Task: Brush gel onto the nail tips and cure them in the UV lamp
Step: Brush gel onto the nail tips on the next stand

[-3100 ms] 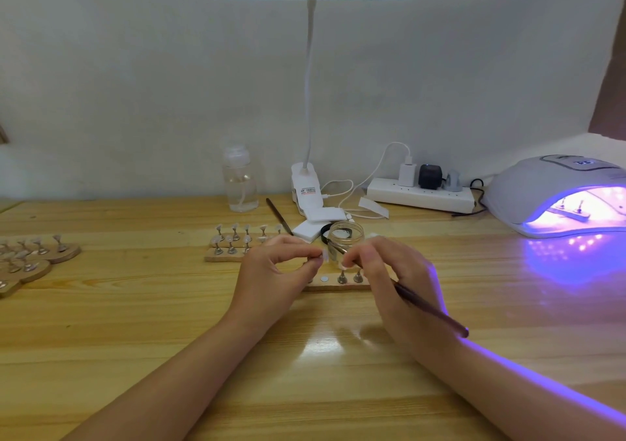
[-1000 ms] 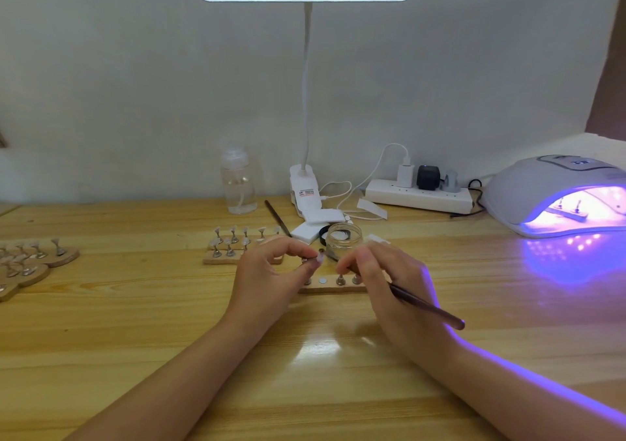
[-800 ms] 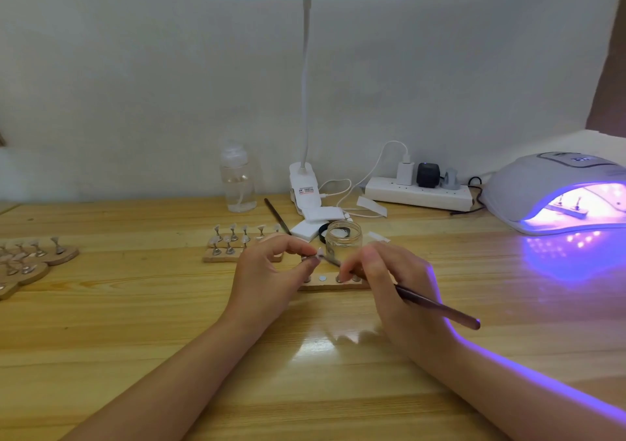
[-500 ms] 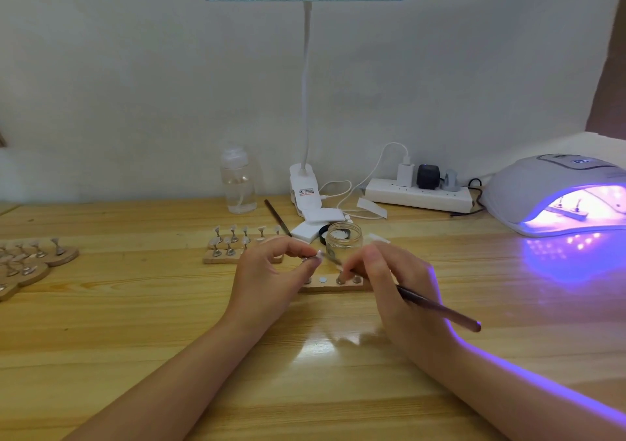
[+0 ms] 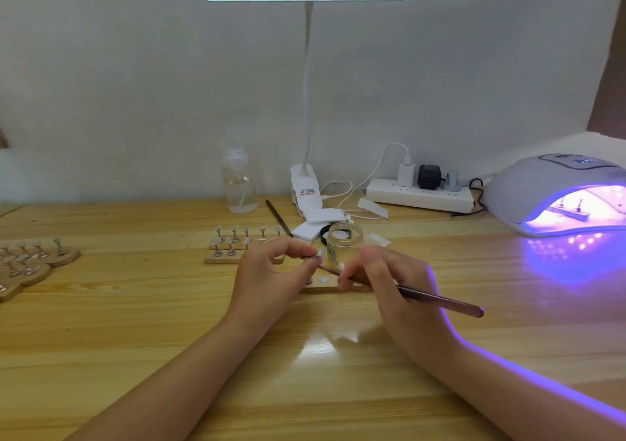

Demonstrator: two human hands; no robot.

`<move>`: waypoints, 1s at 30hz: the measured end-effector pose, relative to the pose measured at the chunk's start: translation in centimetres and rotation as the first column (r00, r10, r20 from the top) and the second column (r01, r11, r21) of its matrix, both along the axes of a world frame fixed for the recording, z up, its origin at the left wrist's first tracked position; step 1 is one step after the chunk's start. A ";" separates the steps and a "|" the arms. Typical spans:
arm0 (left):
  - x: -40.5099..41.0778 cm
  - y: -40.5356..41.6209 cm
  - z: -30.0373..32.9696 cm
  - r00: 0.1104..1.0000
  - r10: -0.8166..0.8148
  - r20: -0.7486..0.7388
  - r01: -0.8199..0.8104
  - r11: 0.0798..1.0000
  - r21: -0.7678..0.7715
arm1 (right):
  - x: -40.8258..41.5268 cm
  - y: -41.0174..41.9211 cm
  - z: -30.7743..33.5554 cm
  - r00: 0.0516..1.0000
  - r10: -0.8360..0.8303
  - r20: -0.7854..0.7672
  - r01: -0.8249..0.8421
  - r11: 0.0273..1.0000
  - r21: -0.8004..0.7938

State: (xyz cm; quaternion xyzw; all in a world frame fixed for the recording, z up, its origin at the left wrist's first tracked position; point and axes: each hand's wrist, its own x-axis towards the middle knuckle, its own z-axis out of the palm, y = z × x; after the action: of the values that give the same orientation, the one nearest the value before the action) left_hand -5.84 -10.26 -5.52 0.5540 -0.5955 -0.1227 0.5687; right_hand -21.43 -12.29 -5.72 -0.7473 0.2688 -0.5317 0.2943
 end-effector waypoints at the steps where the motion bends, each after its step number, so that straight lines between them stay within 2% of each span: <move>1: 0.0 0.0 0.0 1.000 0.003 -0.001 -0.003 1.000 0.001 | 0.0 0.0 0.0 1.000 0.000 0.016 0.000 1.000 -0.012; 5: 0.0 0.0 0.0 1.000 0.005 -0.006 -0.005 1.000 0.010 | 0.0 -0.2 0.1 0.997 -0.076 -0.028 0.075 0.997 -0.003; 10: 0.1 -0.1 -0.1 1.000 -0.007 -0.021 0.007 1.000 0.004 | 0.0 0.0 -0.1 1.000 0.009 -0.026 -0.009 1.000 -0.025; 16: -0.1 -0.2 -0.1 0.997 -0.064 -0.041 0.061 0.996 -0.067 | 0.1 -0.3 0.0 0.989 -0.129 -0.077 0.123 0.990 -0.070; 20: 0.0 -0.4 -0.1 0.997 -0.059 -0.051 0.055 0.996 -0.064 | -0.1 -0.1 -0.1 0.998 -0.065 0.004 0.066 0.997 -0.034; 25: 0.2 -0.5 -0.3 0.998 -0.060 0.001 0.060 0.997 -0.051 | 0.1 -0.3 0.0 0.987 -0.148 -0.067 0.142 0.985 -0.094; 30: 0.1 -0.5 -0.2 0.998 -0.065 0.007 0.066 0.996 -0.065 | 0.1 -0.2 0.0 0.996 -0.088 0.009 0.089 0.993 -0.080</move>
State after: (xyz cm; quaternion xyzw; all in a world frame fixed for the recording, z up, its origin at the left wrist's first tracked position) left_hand -5.72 -10.74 -5.74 0.5155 -0.6185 -0.1203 0.5808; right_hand -21.38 -12.50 -5.71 -0.7444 0.2793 -0.5566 0.2410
